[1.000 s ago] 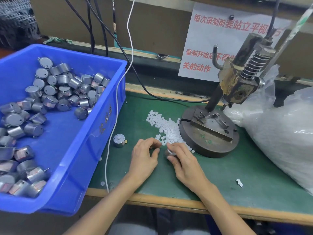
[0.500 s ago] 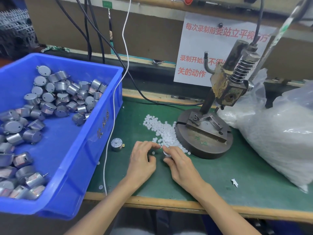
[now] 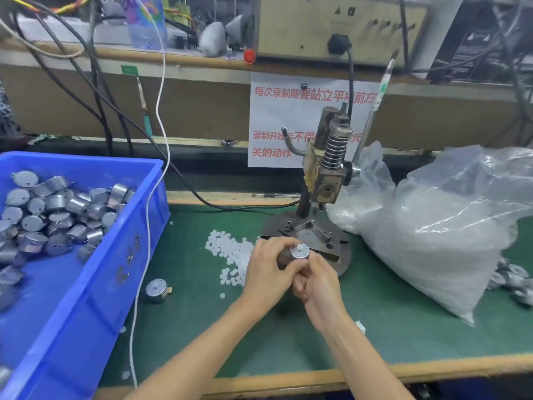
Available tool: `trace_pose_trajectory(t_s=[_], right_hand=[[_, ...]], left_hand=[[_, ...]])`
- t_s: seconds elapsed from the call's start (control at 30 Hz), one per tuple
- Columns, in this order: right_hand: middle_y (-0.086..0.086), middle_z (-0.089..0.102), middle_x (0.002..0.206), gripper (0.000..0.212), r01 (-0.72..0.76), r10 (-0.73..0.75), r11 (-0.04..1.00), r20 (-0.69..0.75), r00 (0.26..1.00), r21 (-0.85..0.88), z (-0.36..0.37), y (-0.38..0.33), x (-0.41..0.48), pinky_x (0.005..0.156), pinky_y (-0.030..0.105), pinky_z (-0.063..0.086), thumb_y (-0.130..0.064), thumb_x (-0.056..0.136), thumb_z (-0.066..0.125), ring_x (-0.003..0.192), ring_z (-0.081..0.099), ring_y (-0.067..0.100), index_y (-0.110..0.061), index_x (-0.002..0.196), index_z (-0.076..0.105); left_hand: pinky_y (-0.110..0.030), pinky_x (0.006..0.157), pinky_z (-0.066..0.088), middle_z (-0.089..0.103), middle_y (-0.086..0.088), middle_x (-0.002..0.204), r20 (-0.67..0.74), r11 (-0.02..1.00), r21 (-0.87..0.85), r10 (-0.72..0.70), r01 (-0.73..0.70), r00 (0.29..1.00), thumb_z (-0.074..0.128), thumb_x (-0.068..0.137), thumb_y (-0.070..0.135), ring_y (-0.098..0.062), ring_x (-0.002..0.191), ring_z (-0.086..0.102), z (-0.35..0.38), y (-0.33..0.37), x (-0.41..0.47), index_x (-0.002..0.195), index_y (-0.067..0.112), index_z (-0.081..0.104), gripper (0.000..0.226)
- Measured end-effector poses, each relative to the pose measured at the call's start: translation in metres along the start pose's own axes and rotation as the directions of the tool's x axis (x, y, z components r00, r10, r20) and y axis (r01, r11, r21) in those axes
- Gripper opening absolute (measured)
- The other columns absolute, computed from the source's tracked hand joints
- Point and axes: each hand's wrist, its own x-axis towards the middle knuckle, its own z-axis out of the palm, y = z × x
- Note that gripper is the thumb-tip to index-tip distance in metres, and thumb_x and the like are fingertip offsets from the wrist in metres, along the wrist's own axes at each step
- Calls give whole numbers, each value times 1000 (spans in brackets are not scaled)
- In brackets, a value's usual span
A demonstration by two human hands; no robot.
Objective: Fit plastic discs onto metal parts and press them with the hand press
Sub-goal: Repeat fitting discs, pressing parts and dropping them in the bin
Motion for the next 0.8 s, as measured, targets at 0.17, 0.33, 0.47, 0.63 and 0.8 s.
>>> trace_pose_trajectory(t_s=[0.17,0.33,0.47,0.63,0.8], right_hand=[[8,71,80,24,25,-25,979,5,1000,-203,-15,-22,8,36,19,27,-7,99,39,39,44,13,-22,112,53],[9,73,80,27,122,-125,928,14,992,-352,-37,-22,5,38,17,30,3,90,44,38,43,13,-12,107,58],[5,72,74,23,285,-309,838,26,951,-466,-45,-31,11,47,18,38,1,93,46,40,43,11,-13,91,63],[-16,62,71,27,505,-626,655,-29,779,-562,-17,-100,41,62,27,44,-4,92,50,61,53,2,-28,87,62],[-6,57,110,47,513,-562,739,19,827,-436,25,-217,87,58,17,47,-7,94,48,70,56,7,-8,140,38]], left_hand=[[-29,85,38,63,10,96,28,982,189,-3,-3,1000,67,83,29,-14,98,46,27,-7,40,106,26,66,23],[-21,81,20,59,17,114,-4,962,268,62,-58,998,69,81,31,-11,108,36,45,-16,58,101,28,68,21],[-15,85,14,57,17,114,21,978,207,-31,26,999,65,82,30,-8,113,40,52,-19,64,109,32,61,28],[-17,81,16,57,15,98,-8,978,208,8,-6,1000,69,80,29,-6,97,43,54,-23,66,111,28,64,31],[-18,79,17,56,13,92,17,983,182,-20,16,1000,70,80,32,-9,93,43,51,-21,67,111,31,64,32]])
